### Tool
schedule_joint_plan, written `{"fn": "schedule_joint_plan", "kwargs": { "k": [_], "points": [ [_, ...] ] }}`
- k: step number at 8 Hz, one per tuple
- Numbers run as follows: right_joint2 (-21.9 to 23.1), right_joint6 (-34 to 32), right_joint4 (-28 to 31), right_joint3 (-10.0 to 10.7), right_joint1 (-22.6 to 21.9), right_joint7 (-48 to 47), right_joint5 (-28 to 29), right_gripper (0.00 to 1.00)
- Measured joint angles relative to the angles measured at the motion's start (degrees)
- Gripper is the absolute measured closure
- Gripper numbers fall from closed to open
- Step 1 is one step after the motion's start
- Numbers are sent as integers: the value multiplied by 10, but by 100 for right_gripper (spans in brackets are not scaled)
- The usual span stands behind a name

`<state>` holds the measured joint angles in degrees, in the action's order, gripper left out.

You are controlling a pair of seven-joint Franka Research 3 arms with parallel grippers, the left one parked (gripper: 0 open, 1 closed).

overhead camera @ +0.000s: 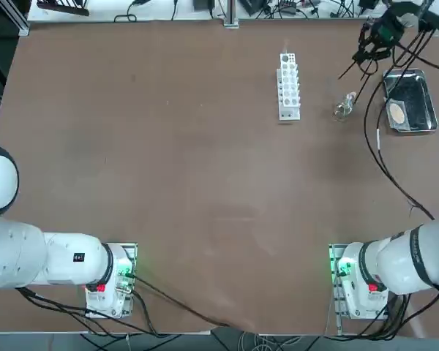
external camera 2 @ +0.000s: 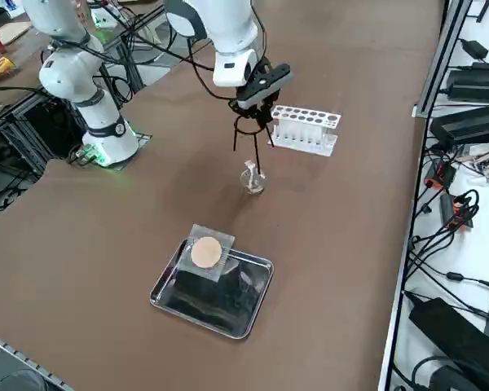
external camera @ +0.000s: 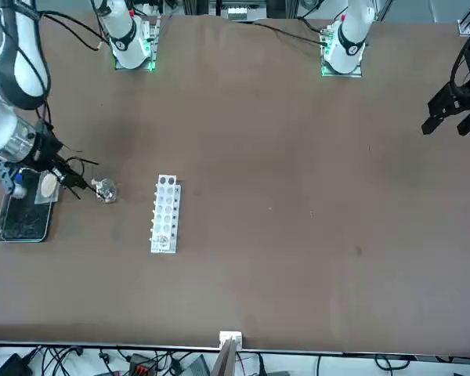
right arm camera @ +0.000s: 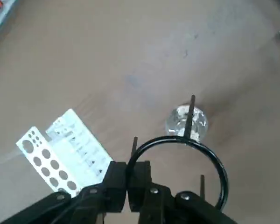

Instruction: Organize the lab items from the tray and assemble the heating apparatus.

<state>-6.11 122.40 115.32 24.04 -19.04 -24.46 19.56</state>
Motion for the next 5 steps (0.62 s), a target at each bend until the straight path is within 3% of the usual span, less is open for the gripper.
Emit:
{"fn": "schedule_joint_plan", "kwargs": {
  "k": [2,5],
  "points": [
    [-1,28,30,0,-4,0,-15,93],
    [-3,148,98,0,-20,0,-19,93]
  ]
}}
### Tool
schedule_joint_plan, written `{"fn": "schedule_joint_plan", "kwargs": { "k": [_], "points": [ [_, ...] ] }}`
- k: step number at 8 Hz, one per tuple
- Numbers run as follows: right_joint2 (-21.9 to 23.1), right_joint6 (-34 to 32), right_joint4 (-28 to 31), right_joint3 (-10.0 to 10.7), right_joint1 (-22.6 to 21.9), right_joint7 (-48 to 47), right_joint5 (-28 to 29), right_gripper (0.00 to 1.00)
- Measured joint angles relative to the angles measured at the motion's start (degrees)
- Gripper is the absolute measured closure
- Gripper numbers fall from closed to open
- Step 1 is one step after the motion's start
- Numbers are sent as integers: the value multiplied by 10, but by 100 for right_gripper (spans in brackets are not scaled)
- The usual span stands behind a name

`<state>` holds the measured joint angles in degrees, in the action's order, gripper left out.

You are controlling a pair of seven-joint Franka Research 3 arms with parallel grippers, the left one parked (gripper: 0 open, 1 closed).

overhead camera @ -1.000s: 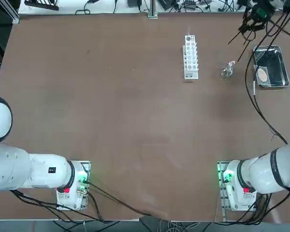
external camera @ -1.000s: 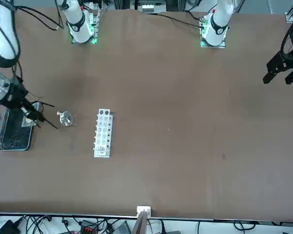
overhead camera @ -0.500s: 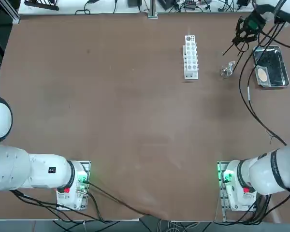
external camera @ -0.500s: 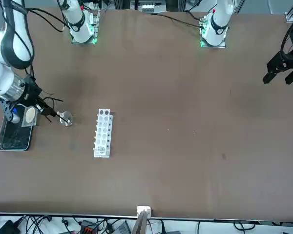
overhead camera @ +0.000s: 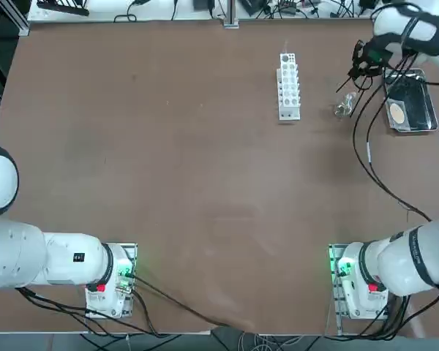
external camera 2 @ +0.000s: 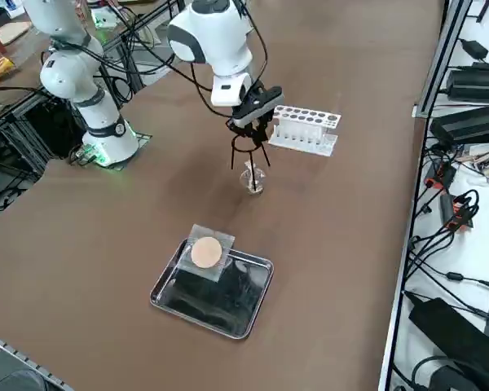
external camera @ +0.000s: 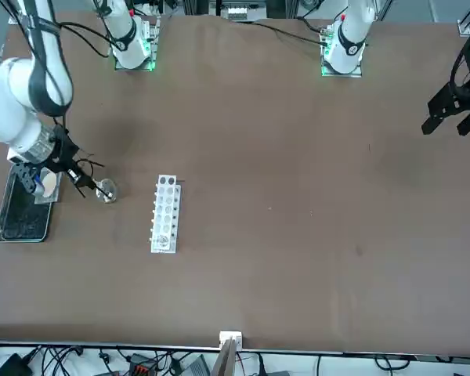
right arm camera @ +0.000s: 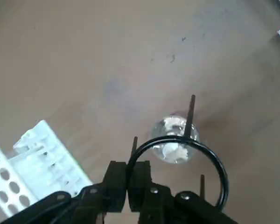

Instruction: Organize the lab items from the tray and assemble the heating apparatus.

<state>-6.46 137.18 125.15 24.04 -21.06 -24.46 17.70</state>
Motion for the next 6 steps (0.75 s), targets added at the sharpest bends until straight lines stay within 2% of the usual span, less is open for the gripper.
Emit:
{"fn": "schedule_joint_plan", "kwargs": {
  "k": [2,6],
  "points": [
    [-8,38,22,0,-11,0,0,93],
    [-16,59,40,0,-24,-5,0,93]
  ]
}}
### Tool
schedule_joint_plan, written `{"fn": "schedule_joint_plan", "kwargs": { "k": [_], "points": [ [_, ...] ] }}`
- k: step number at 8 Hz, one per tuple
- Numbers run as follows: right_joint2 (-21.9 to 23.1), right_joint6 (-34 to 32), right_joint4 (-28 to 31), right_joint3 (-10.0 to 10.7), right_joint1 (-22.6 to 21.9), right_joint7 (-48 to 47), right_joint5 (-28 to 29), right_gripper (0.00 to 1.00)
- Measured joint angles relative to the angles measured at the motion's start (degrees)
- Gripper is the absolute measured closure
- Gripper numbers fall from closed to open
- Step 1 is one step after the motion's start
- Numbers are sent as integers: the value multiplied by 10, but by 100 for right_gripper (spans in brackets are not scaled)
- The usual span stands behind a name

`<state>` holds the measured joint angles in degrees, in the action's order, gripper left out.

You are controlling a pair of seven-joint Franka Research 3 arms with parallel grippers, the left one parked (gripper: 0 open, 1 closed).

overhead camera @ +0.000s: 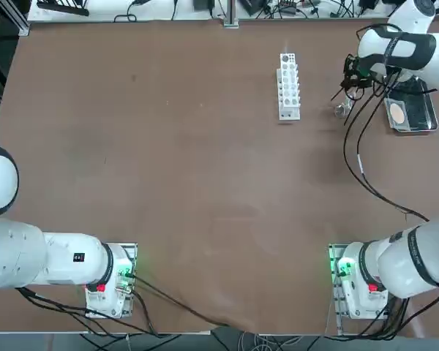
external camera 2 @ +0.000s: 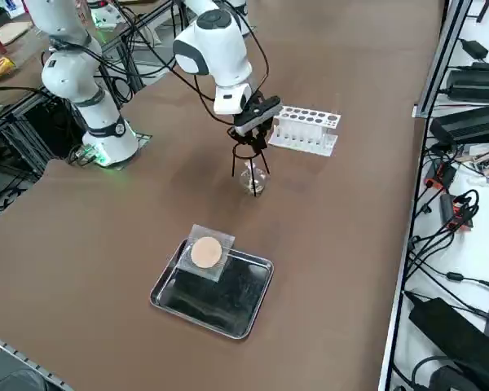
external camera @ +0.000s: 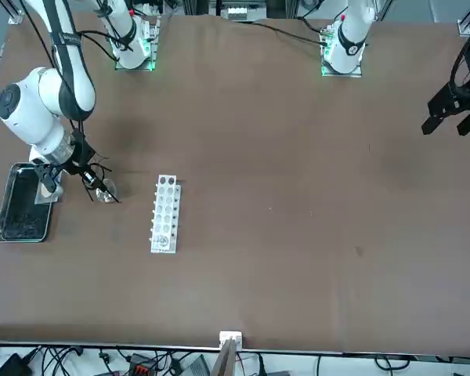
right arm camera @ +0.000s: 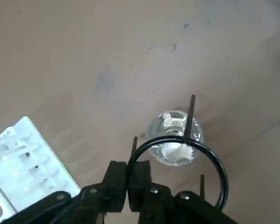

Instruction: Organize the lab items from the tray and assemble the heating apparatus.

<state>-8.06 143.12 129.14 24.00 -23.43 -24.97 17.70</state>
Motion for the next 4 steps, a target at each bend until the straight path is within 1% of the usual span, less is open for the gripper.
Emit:
{"fn": "schedule_joint_plan", "kwargs": {
  "k": [2,3,4],
  "points": [
    [-2,1,1,0,0,-1,0,89],
    [-3,2,1,0,0,-1,0,84],
    [-5,3,1,1,0,-2,0,68]
  ]
}}
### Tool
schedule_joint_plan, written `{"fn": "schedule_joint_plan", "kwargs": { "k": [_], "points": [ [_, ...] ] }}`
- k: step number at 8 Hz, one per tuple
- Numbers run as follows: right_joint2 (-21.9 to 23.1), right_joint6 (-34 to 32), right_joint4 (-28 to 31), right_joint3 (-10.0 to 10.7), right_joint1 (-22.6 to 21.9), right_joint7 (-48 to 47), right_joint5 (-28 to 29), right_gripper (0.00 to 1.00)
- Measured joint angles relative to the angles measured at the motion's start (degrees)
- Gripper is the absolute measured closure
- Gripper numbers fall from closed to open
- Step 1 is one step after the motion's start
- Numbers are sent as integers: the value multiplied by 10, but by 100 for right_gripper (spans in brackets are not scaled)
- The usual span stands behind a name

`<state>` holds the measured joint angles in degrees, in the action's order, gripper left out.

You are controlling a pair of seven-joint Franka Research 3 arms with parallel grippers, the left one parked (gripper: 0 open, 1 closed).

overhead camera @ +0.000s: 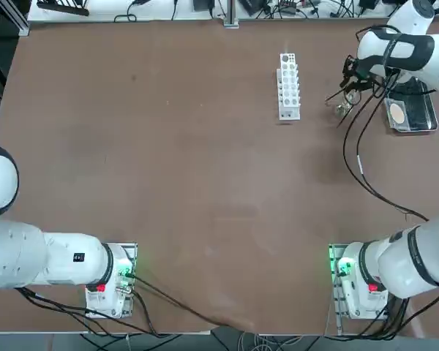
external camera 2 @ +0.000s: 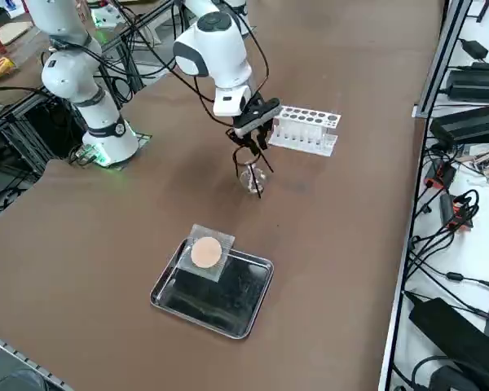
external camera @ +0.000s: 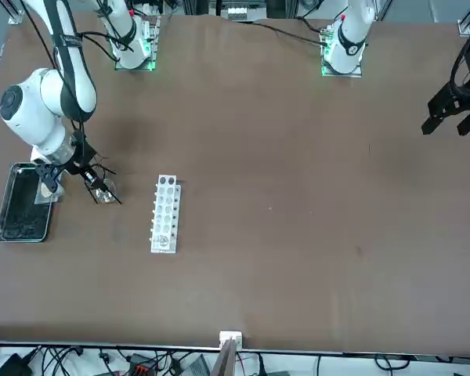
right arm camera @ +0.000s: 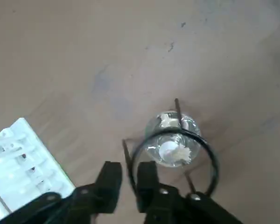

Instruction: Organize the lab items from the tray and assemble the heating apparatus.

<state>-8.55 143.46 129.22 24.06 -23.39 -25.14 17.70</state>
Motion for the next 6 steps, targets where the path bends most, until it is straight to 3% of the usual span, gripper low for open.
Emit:
{"fn": "schedule_joint_plan", "kwargs": {
  "k": [1,2,5,6],
  "points": [
    [-1,1,0,0,0,0,0,55],
    [-1,1,0,0,0,0,0,53],
    [0,2,-6,0,0,0,0,4],
    [2,2,-14,0,0,0,0,0]
  ]
}}
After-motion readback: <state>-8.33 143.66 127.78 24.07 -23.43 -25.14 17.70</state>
